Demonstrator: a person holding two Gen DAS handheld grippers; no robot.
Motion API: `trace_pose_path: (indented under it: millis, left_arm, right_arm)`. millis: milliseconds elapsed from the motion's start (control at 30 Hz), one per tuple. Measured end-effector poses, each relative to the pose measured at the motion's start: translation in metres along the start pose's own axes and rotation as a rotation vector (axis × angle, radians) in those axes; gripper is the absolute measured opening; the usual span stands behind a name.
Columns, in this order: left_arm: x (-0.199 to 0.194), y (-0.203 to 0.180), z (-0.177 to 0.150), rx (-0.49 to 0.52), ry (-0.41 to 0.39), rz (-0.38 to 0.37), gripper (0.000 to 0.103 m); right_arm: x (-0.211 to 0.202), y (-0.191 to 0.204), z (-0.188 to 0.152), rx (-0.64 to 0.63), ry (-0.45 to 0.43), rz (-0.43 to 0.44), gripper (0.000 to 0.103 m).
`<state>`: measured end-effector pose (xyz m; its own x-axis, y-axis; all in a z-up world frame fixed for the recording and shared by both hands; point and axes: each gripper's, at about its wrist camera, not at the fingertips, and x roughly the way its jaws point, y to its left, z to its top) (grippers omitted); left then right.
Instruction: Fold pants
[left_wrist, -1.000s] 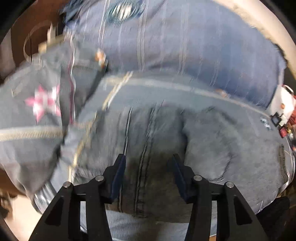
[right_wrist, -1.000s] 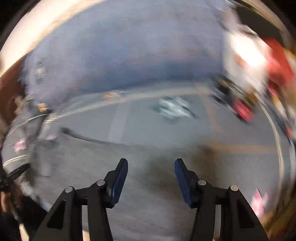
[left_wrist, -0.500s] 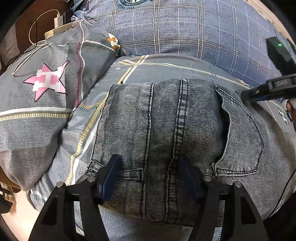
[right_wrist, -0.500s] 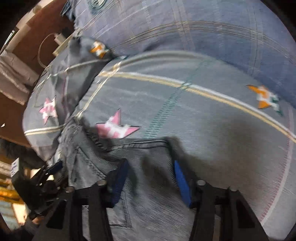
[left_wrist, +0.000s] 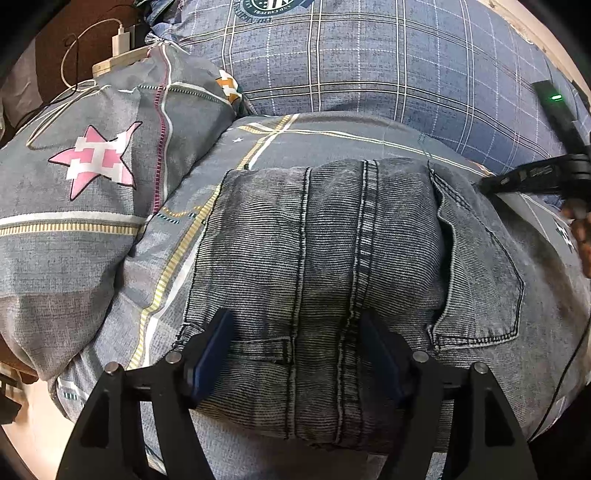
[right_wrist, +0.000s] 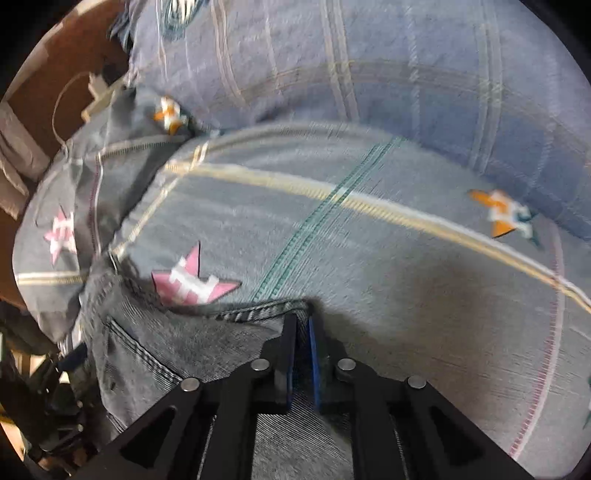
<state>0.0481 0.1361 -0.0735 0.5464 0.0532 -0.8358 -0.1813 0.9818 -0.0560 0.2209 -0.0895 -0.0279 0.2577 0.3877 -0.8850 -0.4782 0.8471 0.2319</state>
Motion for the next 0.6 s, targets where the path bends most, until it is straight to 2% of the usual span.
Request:
trace_pose_path:
  millis: [67, 100, 200, 233, 267, 367, 400, 433, 467, 500, 533, 600]
  left_arm:
    - [-0.001, 0.0, 0.002, -0.002, 0.007, 0.005, 0.072]
    - [-0.002, 0.0, 0.003, -0.011, 0.012, 0.007, 0.072]
    - [-0.016, 0.0, 0.007, -0.037, -0.007, 0.019, 0.072]
    - [-0.025, -0.002, 0.009, -0.045, -0.028, 0.017, 0.072]
    - [-0.034, -0.006, 0.011, -0.044, -0.054, 0.003, 0.072]
    - [-0.051, -0.025, 0.019, 0.008, -0.113, -0.019, 0.072]
    - [-0.049, -0.034, 0.021, 0.039, -0.113, -0.005, 0.072]
    - [-0.043, -0.041, 0.022, 0.07, -0.093, 0.015, 0.072]
    - [-0.028, -0.048, 0.021, 0.116, -0.036, 0.065, 0.072]
    - [-0.009, -0.052, 0.017, 0.155, 0.032, 0.136, 0.073]
    - [0.002, -0.052, 0.013, 0.167, 0.067, 0.153, 0.075]
    - [0.0, -0.045, 0.011, 0.112, 0.036, 0.138, 0.077]
  right_arm:
    - [-0.031, -0.005, -0.006, 0.015, -0.089, -0.046, 0.023]
    - [-0.041, -0.006, -0.009, 0.035, -0.116, -0.033, 0.026]
    - [-0.083, -0.015, -0.04, 0.122, -0.192, 0.073, 0.041]
    - [-0.089, -0.014, -0.05, 0.143, -0.201, 0.108, 0.054]
    - [-0.092, -0.015, -0.066, 0.165, -0.205, 0.146, 0.059]
    - [-0.071, -0.021, -0.103, 0.235, -0.162, 0.212, 0.059]
    - [-0.062, -0.027, -0.108, 0.256, -0.145, 0.202, 0.059]
    - [-0.05, -0.038, -0.115, 0.302, -0.126, 0.171, 0.059]
    - [-0.041, -0.048, -0.119, 0.339, -0.113, 0.151, 0.059]
    - [-0.034, -0.059, -0.124, 0.38, -0.11, 0.17, 0.057]
    - [-0.039, -0.065, -0.126, 0.41, -0.133, 0.198, 0.057]
    - [-0.058, -0.065, -0.125, 0.426, -0.171, 0.169, 0.059]
